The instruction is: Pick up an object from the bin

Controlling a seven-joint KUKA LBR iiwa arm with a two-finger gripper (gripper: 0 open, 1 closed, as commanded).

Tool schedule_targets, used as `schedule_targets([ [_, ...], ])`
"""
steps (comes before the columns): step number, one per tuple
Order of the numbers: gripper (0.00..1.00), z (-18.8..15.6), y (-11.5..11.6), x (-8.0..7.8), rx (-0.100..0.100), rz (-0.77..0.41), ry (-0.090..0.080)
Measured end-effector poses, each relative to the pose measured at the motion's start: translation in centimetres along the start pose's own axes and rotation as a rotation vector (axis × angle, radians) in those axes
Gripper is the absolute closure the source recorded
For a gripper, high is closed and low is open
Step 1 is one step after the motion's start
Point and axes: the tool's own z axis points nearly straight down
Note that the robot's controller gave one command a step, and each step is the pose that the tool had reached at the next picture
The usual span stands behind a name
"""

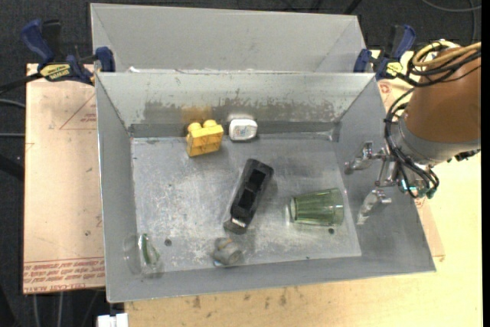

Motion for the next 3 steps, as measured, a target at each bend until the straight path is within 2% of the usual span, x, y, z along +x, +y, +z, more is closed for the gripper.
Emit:
schedule_targets([
  [1,0.0,-0.3,0.1,-0.2,0.001,-0.003,-0.007],
  [2,0.0,6.1,3.2,0.1,0.0,0.119,-0.01],
  [3,0.0,8.6,3.9,0.1,-0.002,0.128,-0.008],
])
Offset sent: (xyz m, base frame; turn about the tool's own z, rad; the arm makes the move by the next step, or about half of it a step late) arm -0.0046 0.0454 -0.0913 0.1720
